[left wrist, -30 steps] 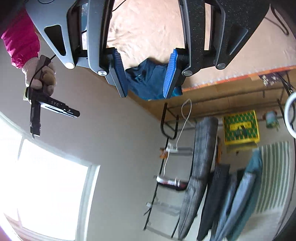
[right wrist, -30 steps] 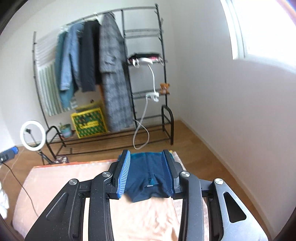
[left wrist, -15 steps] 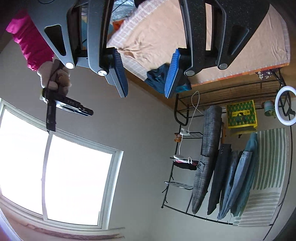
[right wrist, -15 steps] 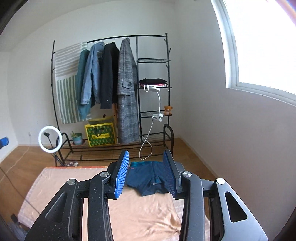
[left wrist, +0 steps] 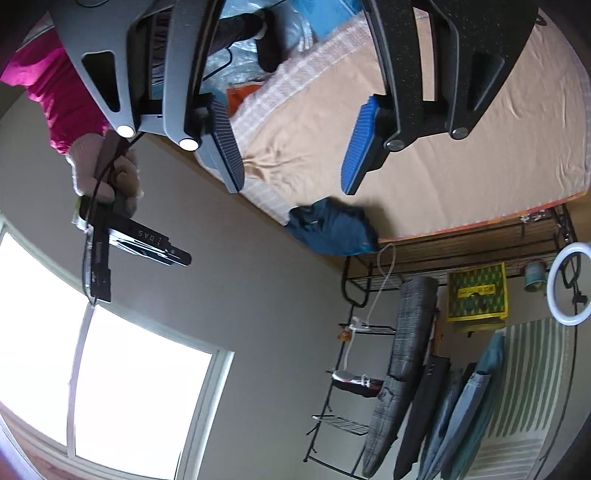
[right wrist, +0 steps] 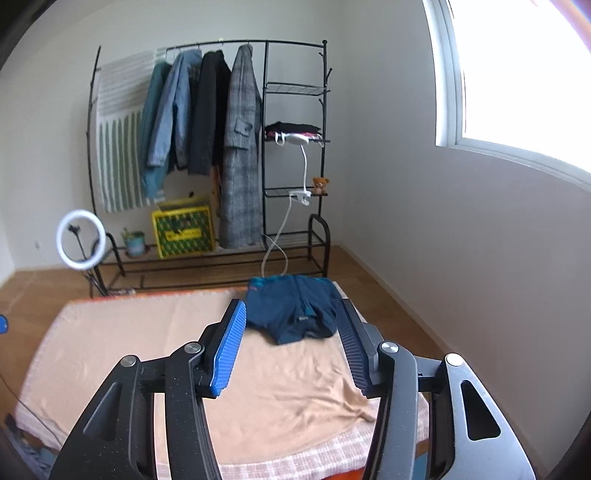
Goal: Fold large clothes
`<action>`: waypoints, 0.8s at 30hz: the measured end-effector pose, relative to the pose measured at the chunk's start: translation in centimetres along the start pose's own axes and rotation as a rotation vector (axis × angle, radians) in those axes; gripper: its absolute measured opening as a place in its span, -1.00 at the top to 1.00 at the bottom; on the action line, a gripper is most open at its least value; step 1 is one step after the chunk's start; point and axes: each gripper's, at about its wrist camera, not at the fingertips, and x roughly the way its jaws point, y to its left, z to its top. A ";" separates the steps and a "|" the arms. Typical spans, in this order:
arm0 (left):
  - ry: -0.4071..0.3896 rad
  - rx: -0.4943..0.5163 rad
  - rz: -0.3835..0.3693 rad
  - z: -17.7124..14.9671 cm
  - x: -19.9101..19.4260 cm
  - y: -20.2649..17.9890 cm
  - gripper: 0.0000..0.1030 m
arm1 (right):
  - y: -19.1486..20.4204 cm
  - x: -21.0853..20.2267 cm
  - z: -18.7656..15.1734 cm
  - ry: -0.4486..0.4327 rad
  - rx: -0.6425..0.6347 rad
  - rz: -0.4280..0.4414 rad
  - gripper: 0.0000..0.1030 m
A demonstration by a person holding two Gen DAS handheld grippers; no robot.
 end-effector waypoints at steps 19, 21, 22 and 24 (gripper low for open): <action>-0.021 0.045 0.201 -4.1 6.6 2.6 -0.98 | 5.1 5.5 -5.5 -0.003 0.023 -0.029 -0.54; -0.001 0.037 0.213 -4.5 7.4 2.9 -0.99 | 5.0 6.2 -6.1 -0.005 0.027 -0.043 -0.55; 0.019 0.036 0.223 -4.8 8.0 3.1 -0.99 | 5.1 6.5 -6.3 -0.002 0.025 -0.049 -0.56; 0.038 0.032 0.242 -5.1 8.9 3.8 -0.99 | 5.1 7.4 -6.9 0.014 0.027 -0.050 -0.57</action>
